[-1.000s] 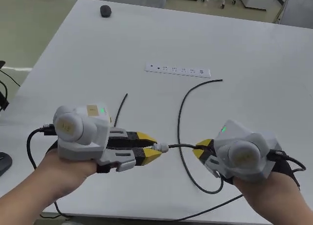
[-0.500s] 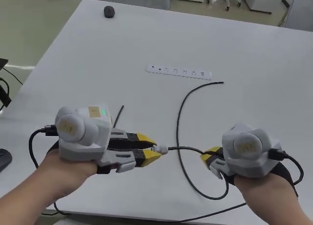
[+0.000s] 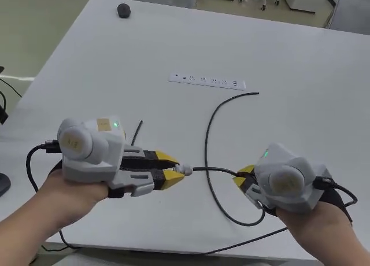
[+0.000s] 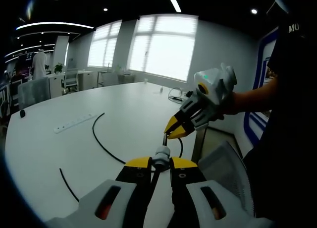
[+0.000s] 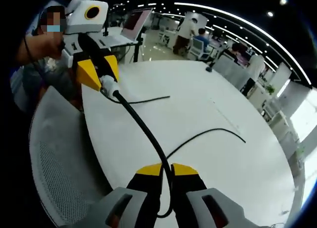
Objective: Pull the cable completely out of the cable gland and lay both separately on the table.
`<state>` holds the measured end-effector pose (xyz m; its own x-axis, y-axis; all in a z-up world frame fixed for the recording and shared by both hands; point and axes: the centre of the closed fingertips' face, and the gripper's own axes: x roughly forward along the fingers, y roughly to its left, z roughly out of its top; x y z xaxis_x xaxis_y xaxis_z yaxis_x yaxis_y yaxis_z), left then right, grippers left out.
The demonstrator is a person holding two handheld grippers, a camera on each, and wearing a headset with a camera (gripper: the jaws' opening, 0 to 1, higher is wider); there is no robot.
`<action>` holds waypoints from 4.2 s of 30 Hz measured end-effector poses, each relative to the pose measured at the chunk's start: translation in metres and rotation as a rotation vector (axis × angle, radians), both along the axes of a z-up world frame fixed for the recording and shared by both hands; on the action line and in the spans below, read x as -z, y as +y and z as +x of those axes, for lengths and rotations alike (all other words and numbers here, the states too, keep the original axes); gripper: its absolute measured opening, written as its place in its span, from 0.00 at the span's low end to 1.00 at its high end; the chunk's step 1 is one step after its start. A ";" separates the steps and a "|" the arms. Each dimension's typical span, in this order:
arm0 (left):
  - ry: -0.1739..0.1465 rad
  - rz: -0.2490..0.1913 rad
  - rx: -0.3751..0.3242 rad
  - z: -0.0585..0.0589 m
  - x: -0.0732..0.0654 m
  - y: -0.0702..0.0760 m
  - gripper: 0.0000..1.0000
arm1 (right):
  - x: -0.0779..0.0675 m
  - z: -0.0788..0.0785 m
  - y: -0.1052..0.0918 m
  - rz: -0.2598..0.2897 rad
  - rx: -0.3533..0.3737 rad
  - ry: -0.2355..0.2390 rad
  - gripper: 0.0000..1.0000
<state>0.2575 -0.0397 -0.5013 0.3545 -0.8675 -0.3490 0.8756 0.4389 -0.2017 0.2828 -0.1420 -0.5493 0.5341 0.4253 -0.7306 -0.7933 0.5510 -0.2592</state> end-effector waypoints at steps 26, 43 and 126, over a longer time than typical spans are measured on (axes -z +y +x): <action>-0.009 0.019 0.052 -0.006 0.001 -0.010 0.15 | -0.036 -0.028 0.078 -0.143 -0.381 -0.106 0.04; -0.013 0.017 0.058 -0.004 0.001 -0.011 0.15 | -0.030 -0.022 0.065 -0.112 -0.297 -0.063 0.00; -0.042 0.054 0.077 -0.009 0.003 -0.012 0.15 | -0.029 -0.028 0.075 -0.106 -0.361 -0.130 0.03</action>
